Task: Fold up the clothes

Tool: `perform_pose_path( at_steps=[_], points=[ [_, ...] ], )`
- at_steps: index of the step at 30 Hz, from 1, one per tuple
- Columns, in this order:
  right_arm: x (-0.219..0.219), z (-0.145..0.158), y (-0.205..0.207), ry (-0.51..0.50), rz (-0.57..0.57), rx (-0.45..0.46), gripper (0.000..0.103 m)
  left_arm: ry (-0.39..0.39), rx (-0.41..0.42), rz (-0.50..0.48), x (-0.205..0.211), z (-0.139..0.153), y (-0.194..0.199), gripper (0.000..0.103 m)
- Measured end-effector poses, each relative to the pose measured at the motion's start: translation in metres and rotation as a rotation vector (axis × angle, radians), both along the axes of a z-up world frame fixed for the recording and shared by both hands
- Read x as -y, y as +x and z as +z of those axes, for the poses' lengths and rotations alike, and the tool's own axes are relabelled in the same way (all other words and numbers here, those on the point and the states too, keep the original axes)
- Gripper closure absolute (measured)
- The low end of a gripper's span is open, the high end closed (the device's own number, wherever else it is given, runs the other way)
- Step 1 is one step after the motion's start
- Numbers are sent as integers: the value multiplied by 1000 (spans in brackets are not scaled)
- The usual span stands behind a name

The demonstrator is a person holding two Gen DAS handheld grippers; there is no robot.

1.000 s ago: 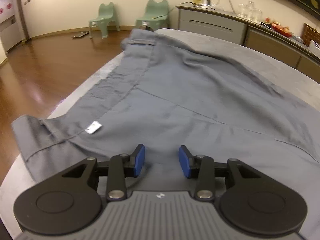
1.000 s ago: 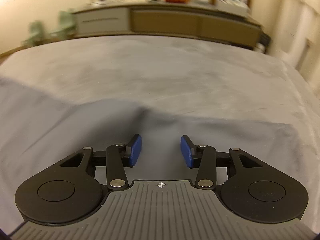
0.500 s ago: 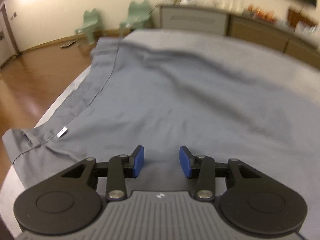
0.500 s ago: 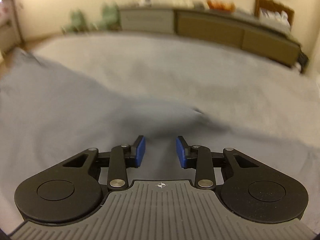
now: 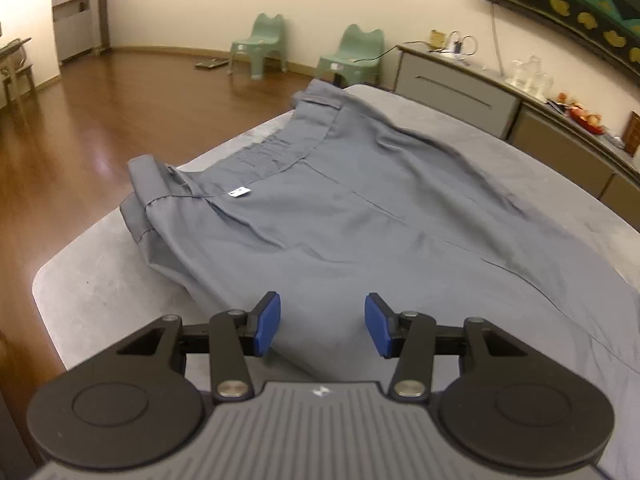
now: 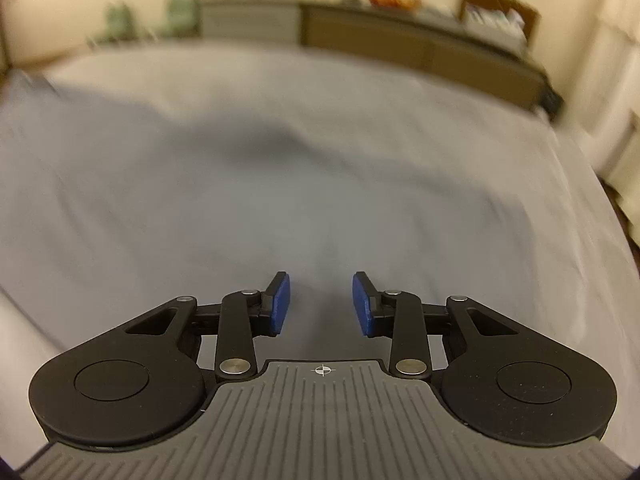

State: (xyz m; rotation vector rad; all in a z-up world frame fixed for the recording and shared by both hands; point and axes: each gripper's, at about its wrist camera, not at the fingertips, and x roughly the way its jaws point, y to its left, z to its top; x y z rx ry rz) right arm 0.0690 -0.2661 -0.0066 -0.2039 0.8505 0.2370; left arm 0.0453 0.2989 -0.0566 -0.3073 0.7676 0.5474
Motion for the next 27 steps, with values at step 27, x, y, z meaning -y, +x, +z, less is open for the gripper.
perform_pose_path(
  at_steps=[27],
  points=[
    [-305, 100, -28, 14, 276, 134, 52, -314, 235, 59, -145, -16, 4, 55]
  ],
)
